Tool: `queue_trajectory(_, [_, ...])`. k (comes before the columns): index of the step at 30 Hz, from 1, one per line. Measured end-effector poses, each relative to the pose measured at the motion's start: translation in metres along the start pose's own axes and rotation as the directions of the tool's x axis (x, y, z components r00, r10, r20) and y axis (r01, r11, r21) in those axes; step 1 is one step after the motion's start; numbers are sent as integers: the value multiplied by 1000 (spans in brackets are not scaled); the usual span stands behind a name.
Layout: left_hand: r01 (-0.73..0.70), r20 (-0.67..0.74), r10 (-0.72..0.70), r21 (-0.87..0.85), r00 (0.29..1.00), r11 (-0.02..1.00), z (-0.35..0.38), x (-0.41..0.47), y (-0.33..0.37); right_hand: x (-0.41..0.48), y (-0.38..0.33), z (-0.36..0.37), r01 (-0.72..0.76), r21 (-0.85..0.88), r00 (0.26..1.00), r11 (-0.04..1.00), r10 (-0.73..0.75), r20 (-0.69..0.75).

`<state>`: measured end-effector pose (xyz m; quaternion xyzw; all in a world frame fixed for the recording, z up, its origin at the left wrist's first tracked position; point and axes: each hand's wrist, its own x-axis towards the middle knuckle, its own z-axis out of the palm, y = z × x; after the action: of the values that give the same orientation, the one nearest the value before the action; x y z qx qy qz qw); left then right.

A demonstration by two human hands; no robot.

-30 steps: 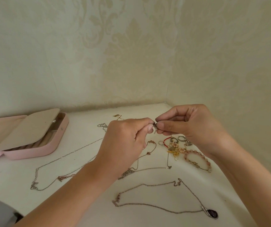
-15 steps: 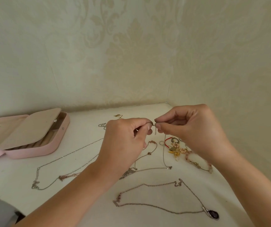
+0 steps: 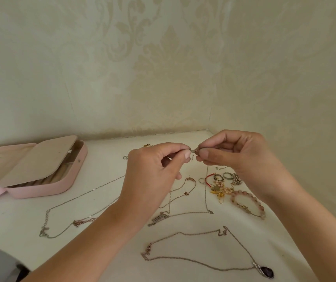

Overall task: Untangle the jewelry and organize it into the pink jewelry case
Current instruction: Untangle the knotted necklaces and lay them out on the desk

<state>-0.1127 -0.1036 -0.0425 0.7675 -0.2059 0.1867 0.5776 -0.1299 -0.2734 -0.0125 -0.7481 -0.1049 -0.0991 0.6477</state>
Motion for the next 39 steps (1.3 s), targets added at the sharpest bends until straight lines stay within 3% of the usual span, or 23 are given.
queue_trajectory(6, [-53, 27, 54, -31, 998, 998, -2, 1, -2, 4, 2, -11, -41, 114, 998, 993, 36, 47])
queue_trajectory(9, [-14, 56, 17, -56, 998, 998, -4, 4, -1, 5, -2, -20, -78, -29, 994, 997, 80, 77])
queue_trajectory(12, [183, 120, -160, -222, 980, 958, -10, 13, -4, 5, -7, -36, -108, -261, 989, 959, 131, 72])
queue_trajectory(14, [360, 201, -299, -481, 933, 799, -15, 22, -8, 5, -9, -47, -122, -332, 991, 935, 132, 6])
queue_trajectory(16, [482, 284, -411, -692, 866, 537, -23, 34, -11, 5, -10, -57, -130, -318, 991, 939, 110, -82])
queue_trajectory(19, [566, 383, -505, -776, 773, 278, -40, 56, -17, 8, -8, -67, -149, -221, 980, 964, 114, -163])
queue_trajectory(21, [579, 421, -528, -797, 737, 173, -46, 72, -23, 12, -6, -68, -159, -237, 981, 958, 126, -148])
queue_trajectory(24, [599, 436, -583, -793, 685, 110, -44, 100, -38, 27, 0, -65, -185, -323, 977, 928, 137, -166])
queue_trajectory(27, [598, 377, -660, -789, 650, 138, -31, 122, -55, 53, 15, -61, -226, -449, 960, 864, 121, -251])
queue_trajectory(30, [647, 262, -731, -698, 630, 307, -11, 135, -76, 80, 36, -55, -329, -599, 942, 730, 209, -263])
queue_trajectory(33, [689, 156, -756, -555, 636, 466, 3, 149, -95, 98, 56, -46, -407, -583, 911, 703, 358, -205])
queue_trajectory(37, [662, -2, -721, -396, 693, 637, 11, 170, -109, 117, 69, -40, -327, -574, 939, 751, 327, -108])
queue_trajectory(39, [648, -61, -665, -174, 745, 742, 11, 176, -113, 125, 69, -41, -233, -752, 960, 617, 270, -76])
